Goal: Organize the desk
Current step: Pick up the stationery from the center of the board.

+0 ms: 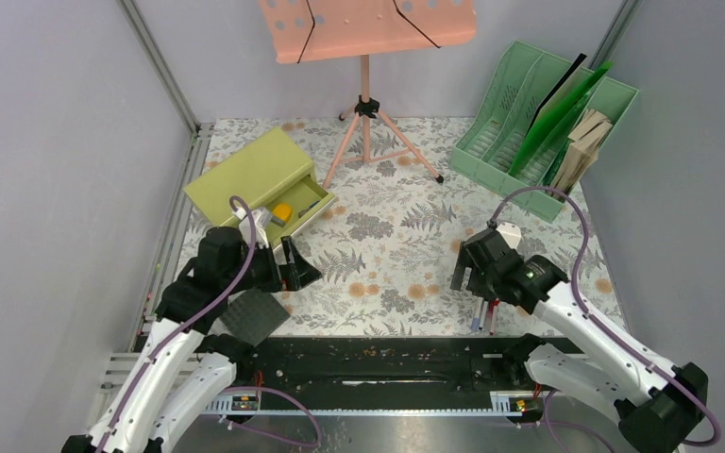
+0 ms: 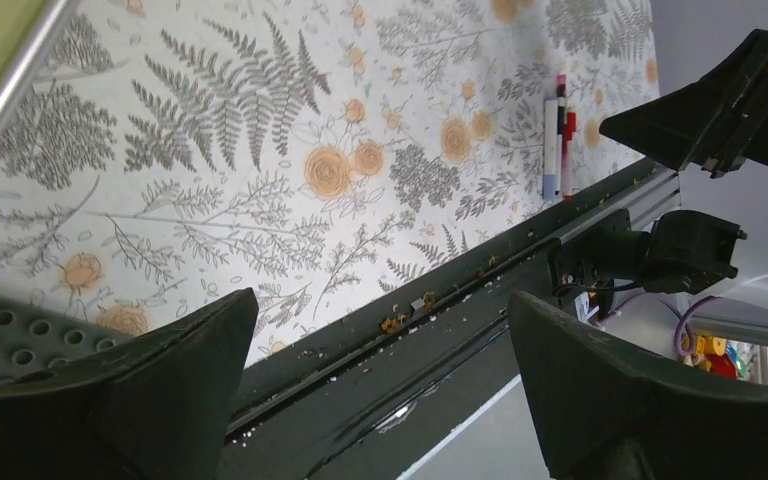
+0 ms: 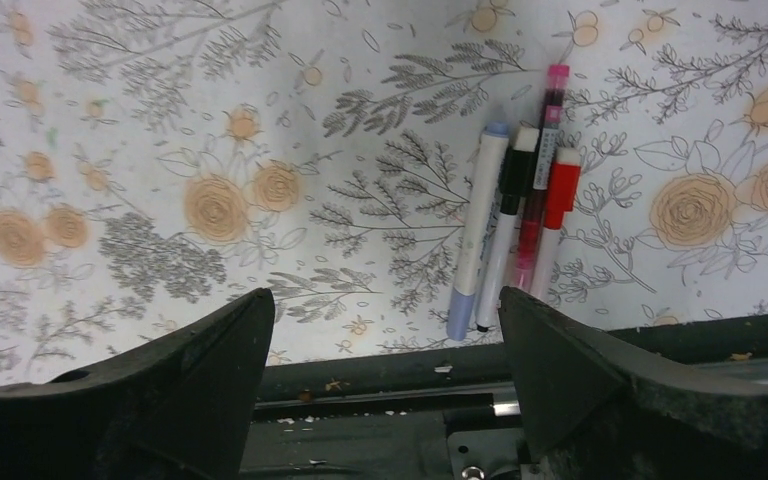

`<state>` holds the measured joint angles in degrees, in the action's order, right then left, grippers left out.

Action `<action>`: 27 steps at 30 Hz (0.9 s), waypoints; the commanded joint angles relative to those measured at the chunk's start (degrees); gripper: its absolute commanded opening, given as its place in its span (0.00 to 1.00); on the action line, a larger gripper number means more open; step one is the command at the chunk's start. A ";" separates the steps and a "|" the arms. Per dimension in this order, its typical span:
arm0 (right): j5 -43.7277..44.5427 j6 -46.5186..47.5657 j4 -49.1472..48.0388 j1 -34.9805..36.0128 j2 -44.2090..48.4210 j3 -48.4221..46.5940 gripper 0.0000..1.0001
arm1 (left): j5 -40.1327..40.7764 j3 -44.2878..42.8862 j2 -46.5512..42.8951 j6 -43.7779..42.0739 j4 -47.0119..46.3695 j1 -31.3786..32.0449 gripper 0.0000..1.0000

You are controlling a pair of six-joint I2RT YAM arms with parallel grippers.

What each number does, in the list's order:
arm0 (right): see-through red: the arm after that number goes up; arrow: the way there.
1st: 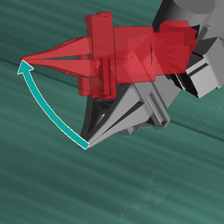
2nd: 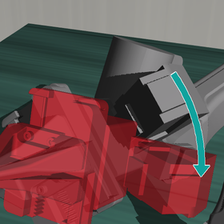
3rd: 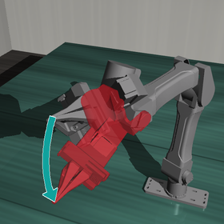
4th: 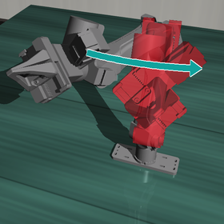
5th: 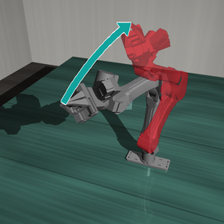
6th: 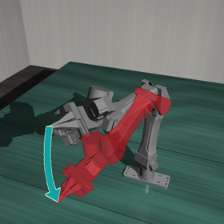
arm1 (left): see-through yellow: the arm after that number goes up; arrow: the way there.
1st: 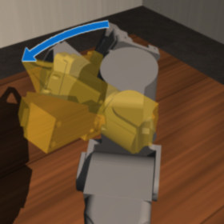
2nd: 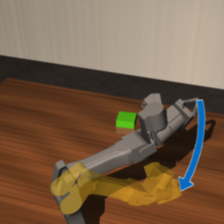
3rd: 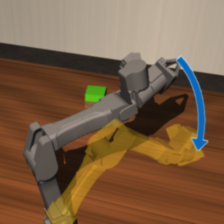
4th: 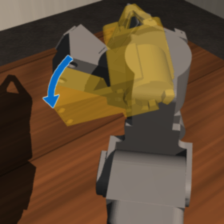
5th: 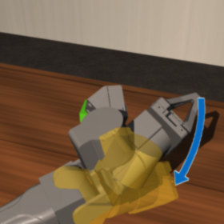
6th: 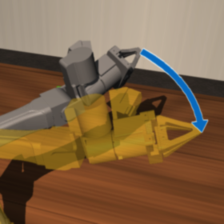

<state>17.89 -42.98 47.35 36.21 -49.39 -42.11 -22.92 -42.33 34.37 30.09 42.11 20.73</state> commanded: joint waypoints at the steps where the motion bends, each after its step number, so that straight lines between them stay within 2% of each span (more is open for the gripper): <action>1: 0.15 1.30 3.79 -0.42 -4.03 -1.20 0.90 | -0.98 2.62 1.14 4.55 -5.26 0.11 0.99; 10: 2.94 2.34 3.79 -0.42 -6.38 0.67 0.80 | -2.57 6.97 6.03 10.77 -9.41 1.17 0.99; 18: 3.53 3.52 2.30 -0.39 -10.02 2.61 0.72 | -0.74 4.02 11.87 10.94 -9.41 7.34 0.99; 27: 4.15 2.90 0.74 -0.61 -13.12 3.36 0.63 | 3.12 -3.20 21.10 11.84 -8.63 16.03 0.99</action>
<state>19.64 -39.92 48.93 36.03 -61.84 -38.72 -21.96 -41.19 53.65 41.01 35.86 34.70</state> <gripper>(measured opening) 0.651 0.985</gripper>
